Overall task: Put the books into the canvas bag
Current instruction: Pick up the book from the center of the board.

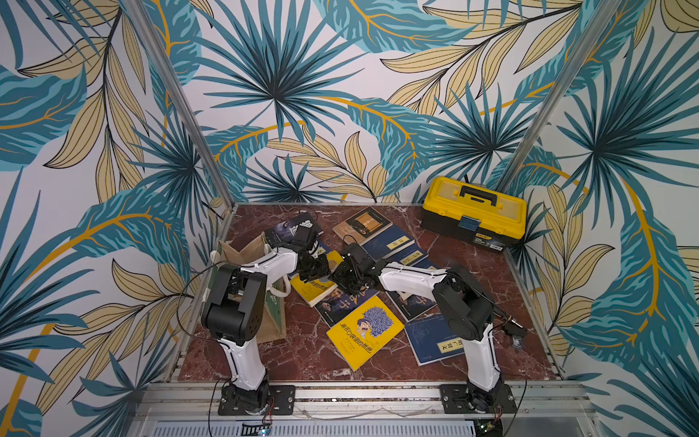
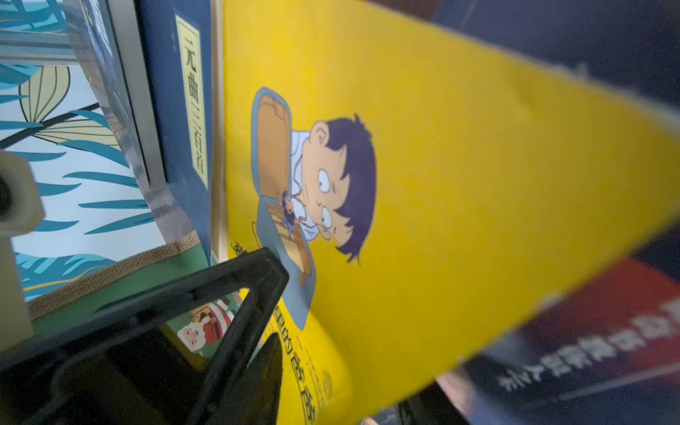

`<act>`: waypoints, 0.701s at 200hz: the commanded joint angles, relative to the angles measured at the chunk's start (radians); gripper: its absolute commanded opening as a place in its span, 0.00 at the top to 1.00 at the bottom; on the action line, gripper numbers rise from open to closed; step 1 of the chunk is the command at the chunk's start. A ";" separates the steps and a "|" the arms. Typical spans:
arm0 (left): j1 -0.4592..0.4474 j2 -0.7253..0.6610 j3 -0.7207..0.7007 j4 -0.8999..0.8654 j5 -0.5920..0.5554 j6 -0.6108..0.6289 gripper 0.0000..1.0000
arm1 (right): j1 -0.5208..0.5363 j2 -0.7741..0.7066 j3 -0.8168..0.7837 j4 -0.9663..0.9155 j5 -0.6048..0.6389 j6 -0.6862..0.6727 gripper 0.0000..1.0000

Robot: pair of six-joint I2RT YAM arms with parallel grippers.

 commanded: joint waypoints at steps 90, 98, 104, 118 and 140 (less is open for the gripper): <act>-0.014 -0.136 0.014 -0.095 0.109 0.064 0.56 | -0.017 -0.185 -0.097 0.166 0.163 -0.186 1.00; -0.014 -0.163 0.034 -0.112 0.102 0.075 0.54 | -0.019 -0.210 -0.100 0.162 0.171 -0.228 1.00; -0.012 -0.184 0.047 -0.120 0.099 0.082 0.53 | -0.021 -0.229 -0.102 0.160 0.177 -0.257 1.00; -0.009 -0.239 0.071 -0.125 0.095 0.095 0.51 | -0.021 -0.281 -0.102 0.128 0.191 -0.328 1.00; -0.002 -0.319 0.112 -0.125 0.089 0.119 0.47 | -0.022 -0.364 -0.101 0.063 0.226 -0.472 1.00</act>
